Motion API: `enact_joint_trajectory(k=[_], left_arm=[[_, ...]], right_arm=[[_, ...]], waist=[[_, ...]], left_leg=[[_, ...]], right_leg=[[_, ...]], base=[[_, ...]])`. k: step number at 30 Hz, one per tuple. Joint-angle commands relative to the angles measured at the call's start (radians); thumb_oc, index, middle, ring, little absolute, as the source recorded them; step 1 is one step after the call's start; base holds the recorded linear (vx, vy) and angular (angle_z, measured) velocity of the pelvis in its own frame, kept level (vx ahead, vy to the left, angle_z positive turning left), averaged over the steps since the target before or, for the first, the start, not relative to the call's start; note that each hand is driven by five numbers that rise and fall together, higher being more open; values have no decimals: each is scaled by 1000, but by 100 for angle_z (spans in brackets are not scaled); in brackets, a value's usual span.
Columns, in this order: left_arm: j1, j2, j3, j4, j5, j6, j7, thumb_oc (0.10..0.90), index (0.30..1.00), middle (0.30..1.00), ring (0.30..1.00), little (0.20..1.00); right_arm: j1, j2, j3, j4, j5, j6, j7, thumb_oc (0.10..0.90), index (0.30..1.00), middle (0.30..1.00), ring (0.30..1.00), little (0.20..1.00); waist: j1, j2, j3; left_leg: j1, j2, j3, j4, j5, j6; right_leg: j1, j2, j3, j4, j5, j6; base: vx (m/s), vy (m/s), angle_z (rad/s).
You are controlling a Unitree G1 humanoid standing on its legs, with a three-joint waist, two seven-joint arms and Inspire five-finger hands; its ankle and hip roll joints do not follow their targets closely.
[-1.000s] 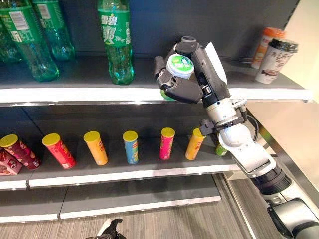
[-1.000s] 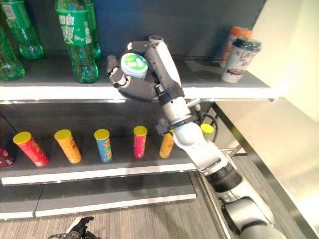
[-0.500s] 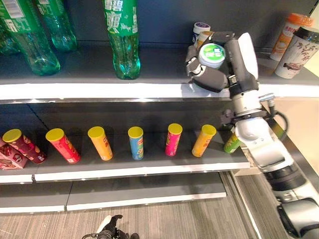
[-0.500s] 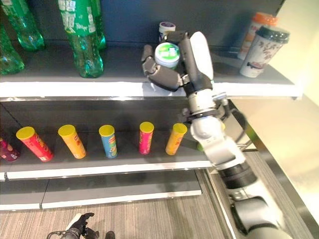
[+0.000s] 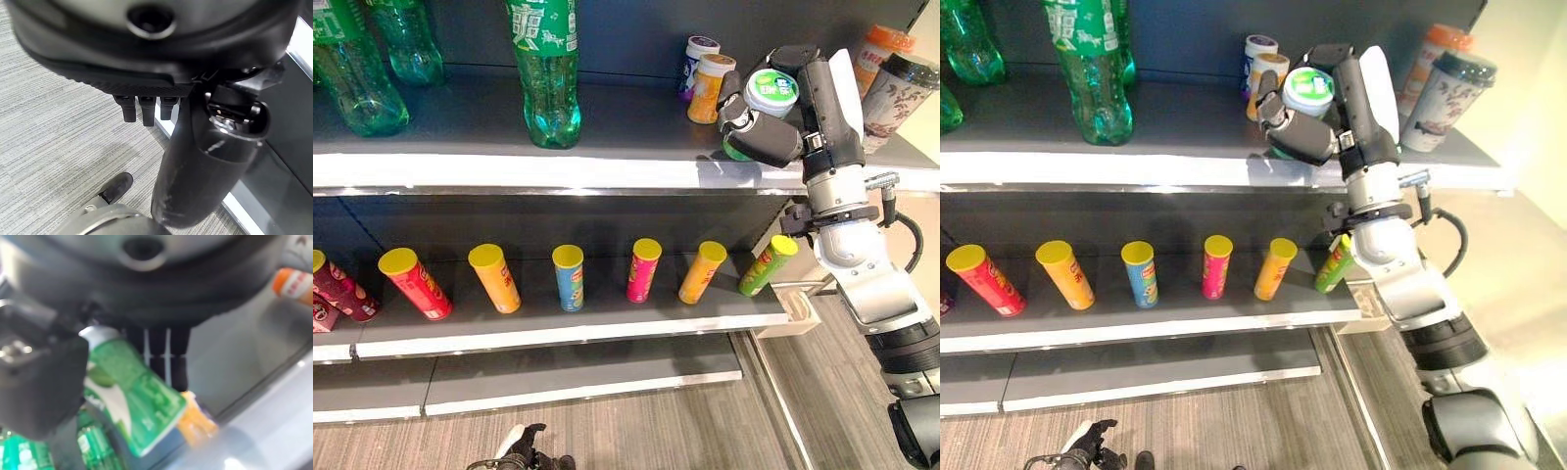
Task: Put the goods on the table back onto the shelves and tidy them up.
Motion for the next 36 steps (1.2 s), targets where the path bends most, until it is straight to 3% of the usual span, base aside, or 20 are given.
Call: enact_joint_trajectory(k=[1, 10, 24, 36], left_arm=[[28, -68, -61, 72, -4, -4, -31, 800, 900, 900, 900, 900], [29, -53, -56, 77, -23, -1, -39, 800, 900, 900, 900, 900], [32, -54, -56, 83, -44, -3, -42, 800, 900, 900, 900, 900], [31, -47, -56, 88, -61, -6, -46, 800, 900, 900, 900, 900]], right_arm=[[-116, -12, -20, 30, 65, -81, -6, 400, 300, 300, 300, 300], [-188, -14, 57, 107, 149, -79, 22, 400, 300, 300, 300, 300], [-253, -23, 92, 227, 177, -77, 21, 400, 300, 300, 300, 300], [-304, -15, 124, 329, 190, -70, 22, 400, 300, 300, 300, 300]], waist=[[30, -49, -56], [43, -74, -45], [47, -73, -42], [59, -90, -30]], left_leg=[[-3, 0, 17, 2, -112, 14], [0, 1, 16, 2, -113, 12], [4, -1, 13, 2, -117, 12], [0, 1, 9, 2, -115, 10]], right_leg=[[-3, -60, 84, 12, -10, 72], [-5, -57, 83, 15, -8, 72], [-2, -57, 77, 16, -10, 70], [-7, -52, 75, 15, -8, 69]], base=[[0, 0, 0], [0, 0, 0], [0, 0, 0], [0, 0, 0]])
